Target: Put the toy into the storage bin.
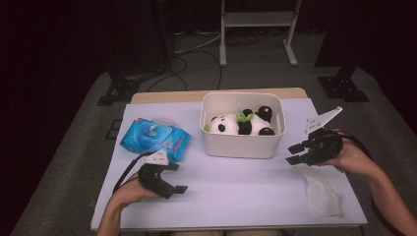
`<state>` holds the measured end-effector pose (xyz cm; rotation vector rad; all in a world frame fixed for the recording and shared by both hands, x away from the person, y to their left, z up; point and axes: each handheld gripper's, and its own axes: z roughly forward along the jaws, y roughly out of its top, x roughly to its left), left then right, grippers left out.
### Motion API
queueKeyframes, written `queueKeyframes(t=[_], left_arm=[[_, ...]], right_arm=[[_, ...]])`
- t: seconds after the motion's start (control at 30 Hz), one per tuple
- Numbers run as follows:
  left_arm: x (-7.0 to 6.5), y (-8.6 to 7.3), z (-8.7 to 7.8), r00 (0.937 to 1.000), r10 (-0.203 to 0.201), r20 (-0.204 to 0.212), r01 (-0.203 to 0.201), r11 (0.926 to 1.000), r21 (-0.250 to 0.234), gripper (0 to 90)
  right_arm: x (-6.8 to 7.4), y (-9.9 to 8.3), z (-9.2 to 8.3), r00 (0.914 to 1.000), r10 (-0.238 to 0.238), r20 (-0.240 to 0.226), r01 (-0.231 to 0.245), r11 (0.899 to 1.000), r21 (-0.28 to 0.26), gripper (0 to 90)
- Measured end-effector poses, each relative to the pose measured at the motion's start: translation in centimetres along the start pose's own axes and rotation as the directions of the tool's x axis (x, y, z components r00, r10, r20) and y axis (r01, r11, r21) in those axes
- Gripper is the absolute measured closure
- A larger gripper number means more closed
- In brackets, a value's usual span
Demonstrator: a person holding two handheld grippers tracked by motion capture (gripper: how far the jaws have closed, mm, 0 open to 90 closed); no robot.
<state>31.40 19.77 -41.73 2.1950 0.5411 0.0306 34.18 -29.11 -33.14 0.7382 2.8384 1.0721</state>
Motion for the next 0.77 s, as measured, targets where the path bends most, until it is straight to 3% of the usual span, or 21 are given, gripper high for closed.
queueKeyframes(t=[0.77], left_arm=[[-0.1,-0.2,0.4,0.9999,-0.009,0.007,0.009,0.9999,0.011,8.8]], right_arm=[[0.1,-5.8,0.2,0.9941,0.109,0.000,-0.109,0.994,-0.033,50.8]])
